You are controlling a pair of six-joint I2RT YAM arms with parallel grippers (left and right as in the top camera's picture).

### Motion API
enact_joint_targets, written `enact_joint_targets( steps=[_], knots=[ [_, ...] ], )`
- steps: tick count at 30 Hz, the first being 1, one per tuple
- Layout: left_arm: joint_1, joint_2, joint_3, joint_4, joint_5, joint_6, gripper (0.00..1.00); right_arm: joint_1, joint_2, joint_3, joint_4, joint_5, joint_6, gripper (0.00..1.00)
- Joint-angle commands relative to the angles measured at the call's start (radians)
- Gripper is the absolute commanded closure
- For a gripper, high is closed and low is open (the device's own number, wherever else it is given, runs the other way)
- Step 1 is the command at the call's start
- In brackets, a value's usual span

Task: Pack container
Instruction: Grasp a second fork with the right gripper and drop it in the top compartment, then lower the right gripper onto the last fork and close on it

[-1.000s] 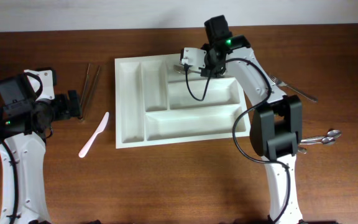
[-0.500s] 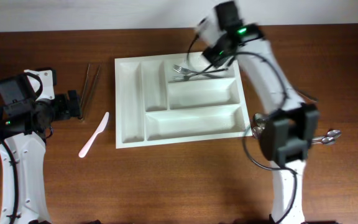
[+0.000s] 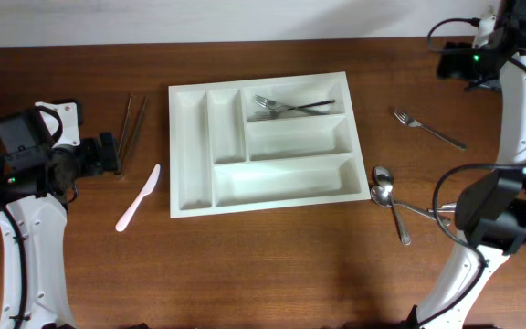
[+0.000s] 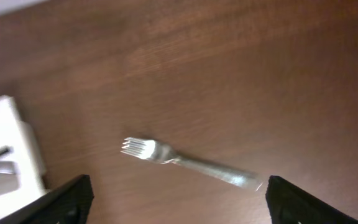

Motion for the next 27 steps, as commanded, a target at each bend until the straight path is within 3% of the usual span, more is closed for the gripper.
enact_joint_targets(
  steps=[1,5,13,27],
  knots=[
    [0.003,0.004,0.023,0.003,0.015,0.015,0.01,-0.021,0.041,-0.007,0.018,-0.079,-0.306,0.16],
    [0.003,0.004,0.023,0.003,0.015,0.015,0.01,-0.025,0.069,-0.019,-0.008,-0.204,-0.644,0.22],
    [0.003,0.004,0.023,0.003,0.015,0.015,0.01,-0.025,0.121,-0.142,0.000,-0.191,-0.922,0.27],
    [0.003,0.004,0.023,0.003,0.015,0.015,0.01,-0.025,0.153,-0.409,0.166,-0.016,-0.982,0.32]
  ],
)
